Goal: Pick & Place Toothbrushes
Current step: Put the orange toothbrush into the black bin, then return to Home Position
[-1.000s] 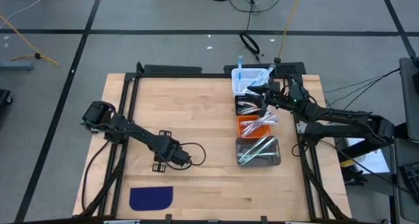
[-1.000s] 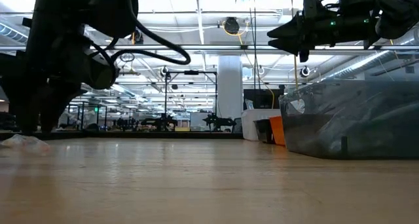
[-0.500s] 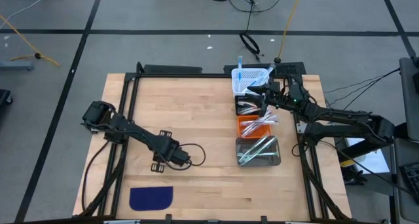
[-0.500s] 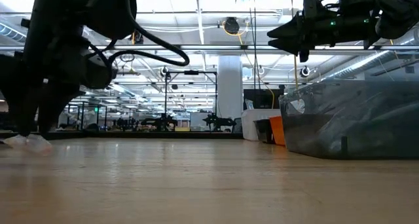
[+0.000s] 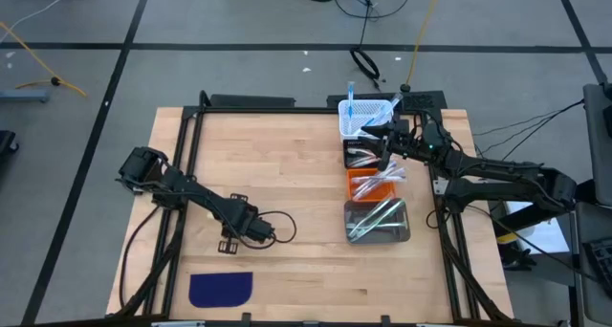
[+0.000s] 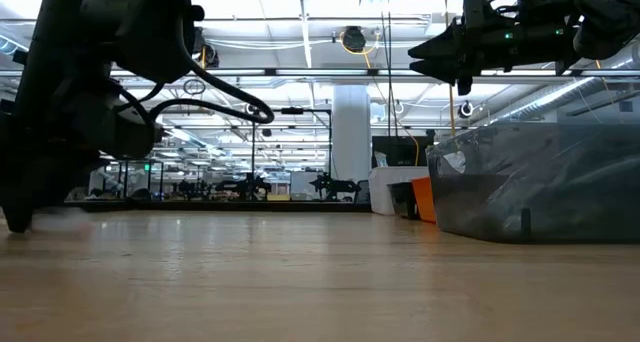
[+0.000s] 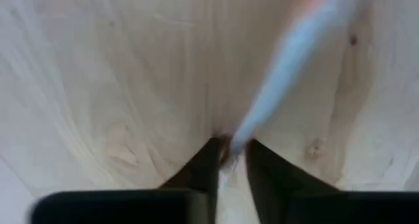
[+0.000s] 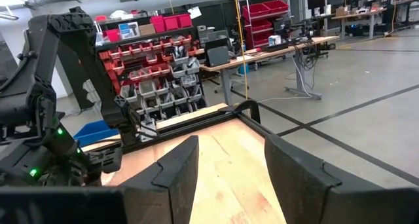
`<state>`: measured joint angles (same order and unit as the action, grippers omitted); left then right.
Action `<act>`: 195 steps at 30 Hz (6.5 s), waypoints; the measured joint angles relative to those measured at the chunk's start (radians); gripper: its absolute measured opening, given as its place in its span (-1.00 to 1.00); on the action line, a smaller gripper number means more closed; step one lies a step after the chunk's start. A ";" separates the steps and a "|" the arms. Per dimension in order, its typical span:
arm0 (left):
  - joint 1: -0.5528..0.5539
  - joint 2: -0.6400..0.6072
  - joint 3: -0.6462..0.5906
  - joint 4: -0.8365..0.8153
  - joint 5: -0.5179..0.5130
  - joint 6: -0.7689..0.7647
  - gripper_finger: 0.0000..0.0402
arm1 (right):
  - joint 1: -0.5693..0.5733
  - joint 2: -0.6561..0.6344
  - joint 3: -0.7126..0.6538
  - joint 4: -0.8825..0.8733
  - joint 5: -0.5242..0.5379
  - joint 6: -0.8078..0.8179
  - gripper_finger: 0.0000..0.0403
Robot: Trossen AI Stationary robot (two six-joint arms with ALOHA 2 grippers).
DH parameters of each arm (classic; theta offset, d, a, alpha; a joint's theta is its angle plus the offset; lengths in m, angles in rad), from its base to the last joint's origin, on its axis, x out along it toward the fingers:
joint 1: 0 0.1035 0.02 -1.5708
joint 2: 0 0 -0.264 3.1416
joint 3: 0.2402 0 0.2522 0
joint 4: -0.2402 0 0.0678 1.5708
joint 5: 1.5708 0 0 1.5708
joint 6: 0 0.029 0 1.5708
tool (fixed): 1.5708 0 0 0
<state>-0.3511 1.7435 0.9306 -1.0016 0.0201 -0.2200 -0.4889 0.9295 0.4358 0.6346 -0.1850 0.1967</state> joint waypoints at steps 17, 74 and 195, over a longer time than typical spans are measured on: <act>0.038 0.006 0.174 0.007 -0.186 0.005 -0.98 | 0.002 0.000 0.000 -0.050 -0.004 0.015 -0.18; 0.364 0.088 0.539 0.907 -0.262 0.345 -0.96 | 0.333 0.112 -0.002 0.241 0.100 -0.204 -0.91; 0.397 -0.181 0.179 0.972 -0.325 0.200 -0.67 | 0.321 -0.366 -0.333 -0.046 0.366 -0.168 -0.29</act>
<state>0.0456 1.5621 1.1092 -0.0296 -0.3054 -0.0205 -0.1680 0.5635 0.1033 0.5885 0.1814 0.0285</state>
